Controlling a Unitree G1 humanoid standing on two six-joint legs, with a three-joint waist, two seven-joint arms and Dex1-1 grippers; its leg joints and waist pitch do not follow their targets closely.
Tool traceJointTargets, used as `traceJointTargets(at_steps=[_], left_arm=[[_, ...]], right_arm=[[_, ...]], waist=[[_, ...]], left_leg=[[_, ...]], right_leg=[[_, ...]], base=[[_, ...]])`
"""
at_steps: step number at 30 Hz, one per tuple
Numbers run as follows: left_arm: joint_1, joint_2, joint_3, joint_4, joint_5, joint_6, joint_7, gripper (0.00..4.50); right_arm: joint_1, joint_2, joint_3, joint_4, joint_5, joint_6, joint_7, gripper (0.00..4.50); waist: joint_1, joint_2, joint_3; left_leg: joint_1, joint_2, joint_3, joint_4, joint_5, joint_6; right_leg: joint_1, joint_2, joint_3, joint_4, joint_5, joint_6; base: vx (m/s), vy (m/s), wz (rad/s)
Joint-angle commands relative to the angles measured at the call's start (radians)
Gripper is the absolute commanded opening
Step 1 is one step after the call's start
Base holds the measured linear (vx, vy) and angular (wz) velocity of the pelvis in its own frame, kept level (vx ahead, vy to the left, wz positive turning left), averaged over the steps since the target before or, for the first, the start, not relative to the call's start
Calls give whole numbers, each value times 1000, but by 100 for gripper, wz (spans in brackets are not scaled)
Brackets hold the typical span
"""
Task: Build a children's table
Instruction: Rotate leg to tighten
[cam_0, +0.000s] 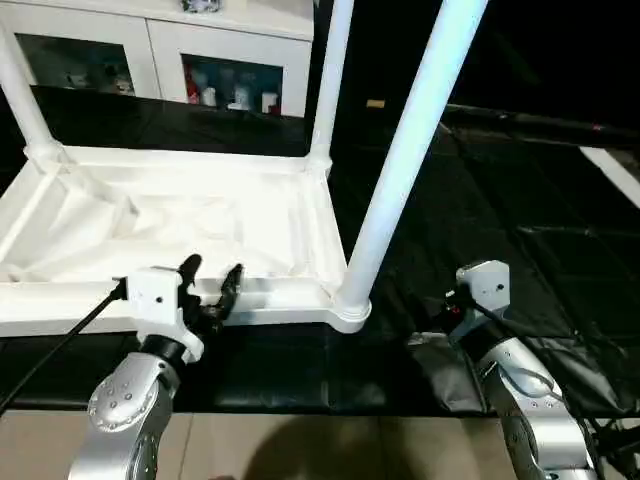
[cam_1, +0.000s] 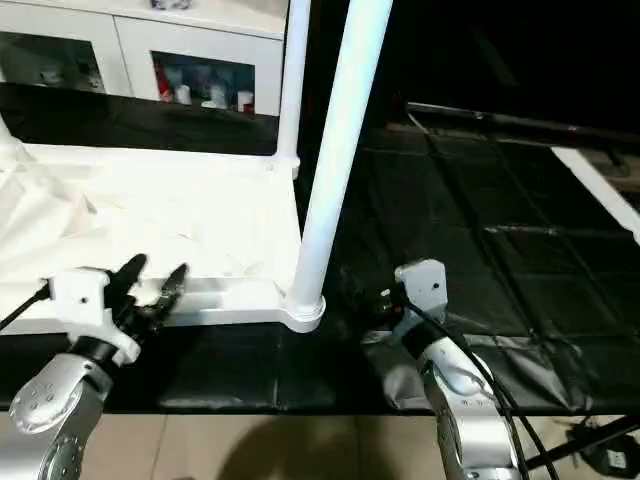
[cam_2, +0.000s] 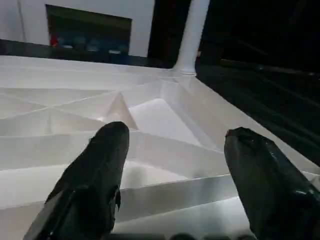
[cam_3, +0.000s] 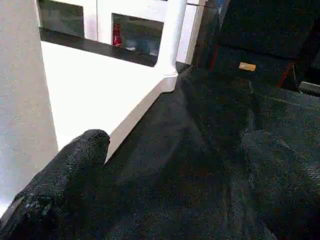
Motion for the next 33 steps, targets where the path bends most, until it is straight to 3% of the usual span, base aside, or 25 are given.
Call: traceJointTargets(at_steps=[1, 3, 6, 7, 8, 10, 14, 16, 18, 21, 25, 26, 28, 33], left_arm=[[-23, 13, -19, 21, -13, 13, -28, 374], [-61, 47, -34, 51, -11, 23, -64, 393], [-113, 86, -53, 87, -20, 44, -121, 416], [-130, 99, -60, 100, -23, 52, -142, 416], [-156, 122, -74, 121, -32, 63, -187, 416], [-186, 153, -96, 147, -24, 65, -235, 416], [-280, 259, -182, 234, -9, 83, -424, 416], [-311, 290, -209, 264, 1, 84, -476, 416], [-324, 301, -220, 279, 6, 80, -496, 416], [-402, 356, -287, 341, 16, 82, -635, 416], [-505, 389, -364, 447, 48, 60, -757, 380], [-539, 393, -387, 487, 60, 59, -786, 377], [-552, 394, -395, 503, 65, 62, -795, 353], [-659, 378, -442, 659, 122, 33, -831, 307]], right_arm=[[-17, -8, -16, -5, 3, 7, -5, 450], [-25, -17, -10, -11, 15, 20, 13, 450], [-37, -35, -2, -9, 21, 40, 40, 450], [-42, -41, -1, -8, 23, 46, 50, 450], [-48, -52, 2, -4, 27, 57, 67, 450], [-54, -65, 9, 2, 33, 70, 91, 450], [-67, -117, 38, 31, 27, 93, 168, 450], [-70, -130, 39, 41, 30, 99, 185, 450], [-71, -134, 38, 45, 33, 101, 192, 450], [-76, -188, 54, 46, 32, 118, 261, 450], [-77, -232, 63, 44, 38, 147, 315, 450], [-72, -241, 69, 43, 39, 151, 329, 450], [-69, -243, 72, 42, 40, 152, 334, 450], [-42, -244, 83, 8, 45, 156, 346, 450]], waist=[[1, 32, -45], [-1, 26, -45], [1, 31, -46], [1, 27, -47], [2, 33, -48], [3, 29, -51], [9, 36, -52], [8, 33, -53], [9, 36, -53], [11, 33, -55], [16, 33, -50], [20, 42, -51], [21, 37, -55], [29, 44, -61]], left_leg=[[15, 82, -52, -87, -346, -27], [15, 79, -52, -86, -344, -19], [16, 79, -51, -84, -316, -11], [17, 80, -50, -85, -311, -11], [16, 82, -52, -86, -296, -13], [17, 82, -49, -85, -277, -13], [19, 76, -46, -83, -243, -3], [16, 81, -46, -84, -231, -8], [17, 82, -45, -82, -226, -9], [17, 78, -44, -80, -219, -4], [23, 78, -44, -81, -253, -7], [24, 80, -47, -81, -251, -12], [22, 83, -47, -80, -246, -17], [19, 82, -45, -76, -199, -4]], right_leg=[[25, -109, 82, -85, -331, -75], [27, -107, 80, -86, -354, -67], [27, -108, 81, -84, -364, -67], [27, -107, 81, -83, -362, -67], [28, -110, 83, -78, -341, -75], [28, -110, 83, -74, -308, -86], [30, -109, 85, -70, -277, -103], [34, -114, 85, -64, -250, -122], [34, -116, 86, -63, -244, -140], [37, -114, 86, -62, -254, -137], [33, -120, 86, -75, -340, -123], [33, -121, 85, -74, -337, -125], [36, -123, 85, -69, -319, -131], [40, -123, 84, -59, -221, -163]], base=[[0, 0, 0], [0, 0, 0], [0, 0, 0], [0, 0, 0], [0, 0, 0], [0, 0, 0], [0, 0, 0], [0, 0, 0], [0, 0, 0], [0, 0, 0], [0, 0, 0], [0, 0, 0], [0, 0, 0], [0, 0, 0]])
